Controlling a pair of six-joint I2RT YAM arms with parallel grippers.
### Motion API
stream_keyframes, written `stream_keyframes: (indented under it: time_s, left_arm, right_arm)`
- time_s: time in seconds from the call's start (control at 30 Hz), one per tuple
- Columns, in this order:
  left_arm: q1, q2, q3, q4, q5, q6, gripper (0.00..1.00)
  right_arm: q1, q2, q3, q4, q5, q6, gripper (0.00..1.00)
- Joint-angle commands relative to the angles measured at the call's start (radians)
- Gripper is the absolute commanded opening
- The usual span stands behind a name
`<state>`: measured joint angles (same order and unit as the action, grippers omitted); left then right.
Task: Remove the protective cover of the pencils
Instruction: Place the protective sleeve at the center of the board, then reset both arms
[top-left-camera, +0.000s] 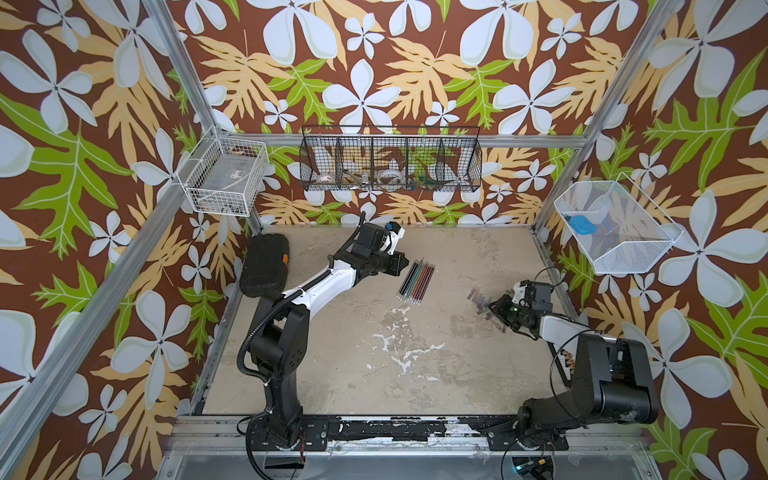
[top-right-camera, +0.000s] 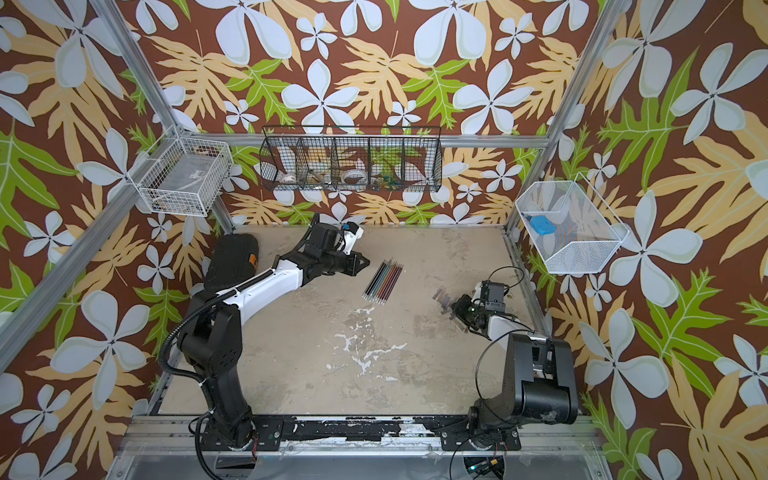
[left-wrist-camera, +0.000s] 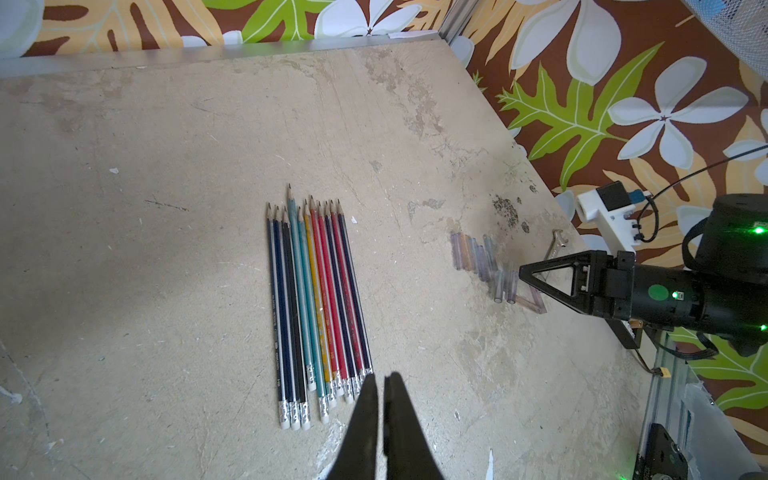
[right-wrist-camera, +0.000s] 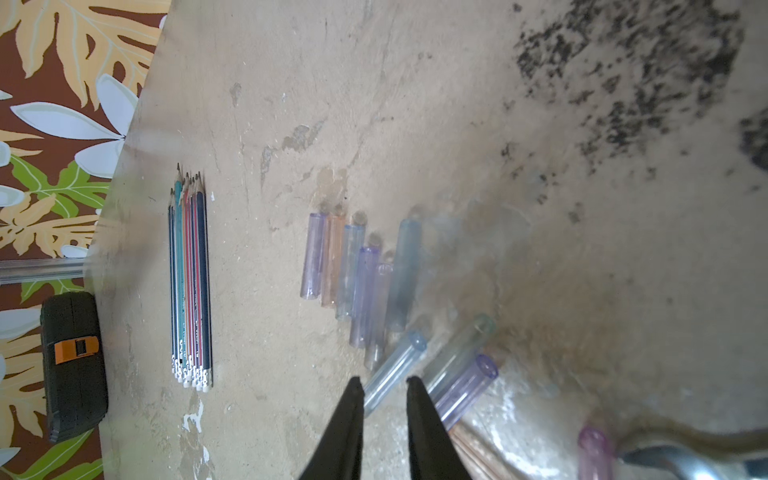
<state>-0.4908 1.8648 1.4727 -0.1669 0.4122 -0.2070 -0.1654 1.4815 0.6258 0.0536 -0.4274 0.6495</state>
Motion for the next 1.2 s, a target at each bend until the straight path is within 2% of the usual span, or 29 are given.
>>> stream_keyframes:
  time_s: [0.0,0.27,0.43,0.5,0.53,0.57,0.6,0.63,0.67,0.8,0.87,0.93,1.0,1.07,1.17]
  left_arm:
    - [0.003,-0.001,0.006,0.018,0.008,-0.001,0.09]
    - [0.005,-0.021,-0.03,0.068,0.01,-0.001,0.1]
    - [0.035,-0.12,-0.194,0.303,0.061,-0.054,0.21]
    - [0.051,-0.173,-0.268,0.397,0.077,-0.066,0.33]
    - [0.059,-0.203,-0.298,0.424,0.067,-0.068,0.5]
    - [0.063,-0.236,-0.322,0.442,0.045,-0.064,0.77]
    - [0.063,-0.267,-0.345,0.456,0.022,-0.058,0.99]
    - [0.064,-0.31,-0.377,0.481,-0.006,-0.056,1.0]
    - [0.064,-0.369,-0.42,0.516,-0.031,-0.061,1.0]
    - [0.069,-0.603,-0.67,0.686,-0.226,-0.103,1.0]
    - [0.07,-0.725,-0.811,0.736,-0.385,-0.085,1.0]
    - [0.074,-0.812,-0.921,0.758,-0.577,-0.076,1.0]
    - [0.093,-0.869,-0.989,0.738,-0.719,-0.083,1.0]
    - [0.113,-0.899,-1.021,0.702,-0.787,-0.045,1.0]
    - [0.113,-0.901,-1.072,0.737,-0.815,0.062,1.0]
  right_arm:
    - [0.0,-0.006,0.006,0.011,-0.006,-0.001,0.22]
    - [0.0,-0.054,0.028,-0.041,0.051,-0.078,0.23]
    - [0.019,-0.193,0.012,-0.024,0.158,-0.191,0.35]
    - [0.055,-0.288,-0.014,-0.009,0.239,-0.216,0.44]
    - [0.086,-0.347,-0.026,-0.014,0.299,-0.225,0.49]
    - [0.117,-0.409,-0.037,-0.018,0.362,-0.235,0.56]
    - [0.15,-0.466,-0.048,-0.02,0.418,-0.246,0.64]
    - [0.18,-0.533,-0.063,-0.017,0.482,-0.26,0.77]
    - [0.202,-0.598,-0.081,-0.009,0.537,-0.272,0.99]
    - [0.212,-0.825,-0.199,0.083,0.72,-0.284,1.0]
    - [0.21,-0.945,-0.339,0.24,0.804,-0.265,1.0]
    - [0.21,-1.033,-0.502,0.446,0.856,-0.325,1.0]
    - [0.209,-1.095,-0.606,0.521,0.915,-0.373,1.0]
    - [0.21,-1.116,-0.637,0.496,0.952,-0.381,1.0]
    - [0.21,-1.078,-0.657,0.53,0.94,-0.386,1.0]
